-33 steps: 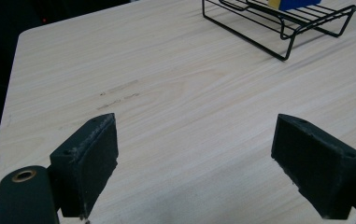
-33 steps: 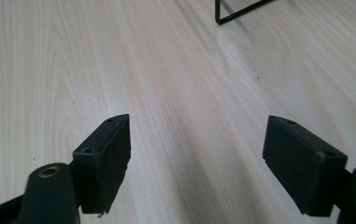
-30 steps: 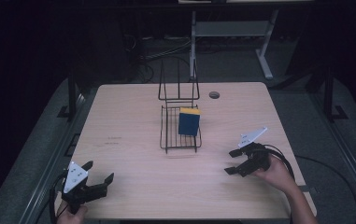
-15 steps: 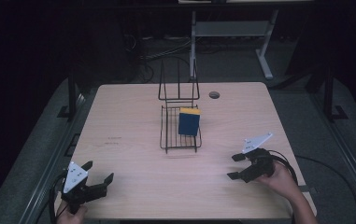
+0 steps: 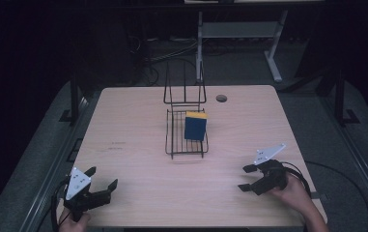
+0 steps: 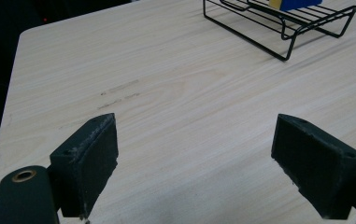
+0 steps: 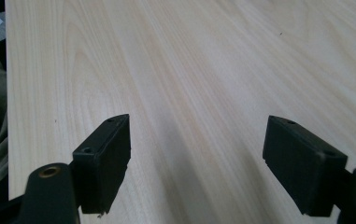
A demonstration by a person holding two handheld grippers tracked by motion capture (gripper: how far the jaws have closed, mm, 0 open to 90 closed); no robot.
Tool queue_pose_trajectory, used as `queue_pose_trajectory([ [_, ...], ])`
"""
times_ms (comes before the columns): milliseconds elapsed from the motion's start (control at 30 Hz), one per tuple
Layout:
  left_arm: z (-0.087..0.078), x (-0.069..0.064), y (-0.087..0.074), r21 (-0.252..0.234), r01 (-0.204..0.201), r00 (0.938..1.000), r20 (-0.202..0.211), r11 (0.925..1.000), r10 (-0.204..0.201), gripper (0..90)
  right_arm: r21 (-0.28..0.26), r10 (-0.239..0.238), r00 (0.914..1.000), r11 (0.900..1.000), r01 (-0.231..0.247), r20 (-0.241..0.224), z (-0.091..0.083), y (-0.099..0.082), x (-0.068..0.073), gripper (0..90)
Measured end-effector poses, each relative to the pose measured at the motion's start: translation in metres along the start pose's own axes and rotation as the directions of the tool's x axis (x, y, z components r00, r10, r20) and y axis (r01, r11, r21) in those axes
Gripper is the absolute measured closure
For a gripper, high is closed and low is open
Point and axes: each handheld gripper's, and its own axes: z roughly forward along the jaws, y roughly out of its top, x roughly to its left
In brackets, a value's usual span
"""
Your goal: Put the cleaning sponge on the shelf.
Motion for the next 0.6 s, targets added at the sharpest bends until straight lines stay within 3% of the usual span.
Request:
queue_pose_trajectory([
  [400, 0.000, -0.001, 0.000, 0.000, 0.000, 1.0000, 0.001, 1.0000, 0.000, 14.1, -0.009, 0.004, 0.9998, 1.0000, -0.003, 0.020, -0.004, -0.013, 0.011, 22.6],
  [600, 0.001, 0.000, 0.000, 0.003, -0.003, 1.0000, 0.001, 1.0000, 0.003, 14.1, -0.059, 0.010, 0.9989, 0.9982, -0.007, 0.045, -0.010, -0.024, 0.024, 22.4],
])
